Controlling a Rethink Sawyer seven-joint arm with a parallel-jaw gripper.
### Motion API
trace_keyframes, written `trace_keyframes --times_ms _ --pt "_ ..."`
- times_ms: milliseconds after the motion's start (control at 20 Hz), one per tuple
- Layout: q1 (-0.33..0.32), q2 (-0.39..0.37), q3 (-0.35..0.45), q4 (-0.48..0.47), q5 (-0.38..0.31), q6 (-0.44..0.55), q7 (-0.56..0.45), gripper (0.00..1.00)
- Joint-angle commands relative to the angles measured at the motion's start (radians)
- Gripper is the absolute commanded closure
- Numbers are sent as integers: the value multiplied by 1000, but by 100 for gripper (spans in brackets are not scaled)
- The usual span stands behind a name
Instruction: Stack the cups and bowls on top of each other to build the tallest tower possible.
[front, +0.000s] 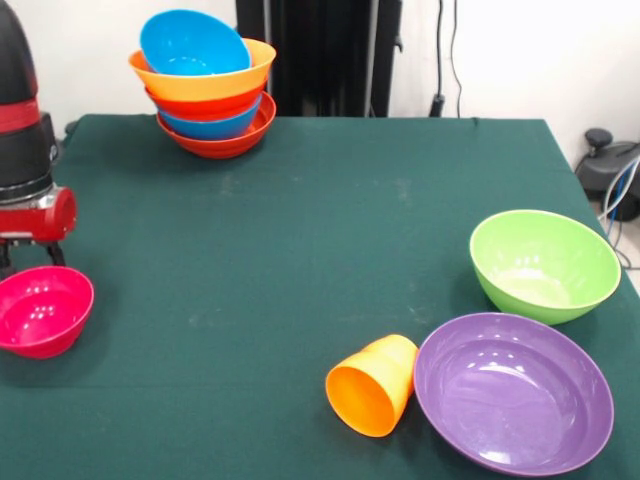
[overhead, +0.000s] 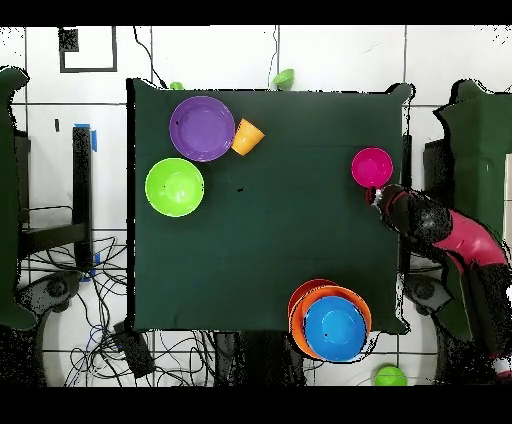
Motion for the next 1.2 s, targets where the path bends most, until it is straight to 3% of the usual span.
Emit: trace_keyframes --times_ms 50,350,800,1200 --pt "72 43 -42 -151 -31 144 -95 0" --pt "67 33 -52 -131 -39 146 -97 0" --pt "135 -187 -134 45 -7 260 0 0" --pt "182 -224 -173 68 18 294 45 0"
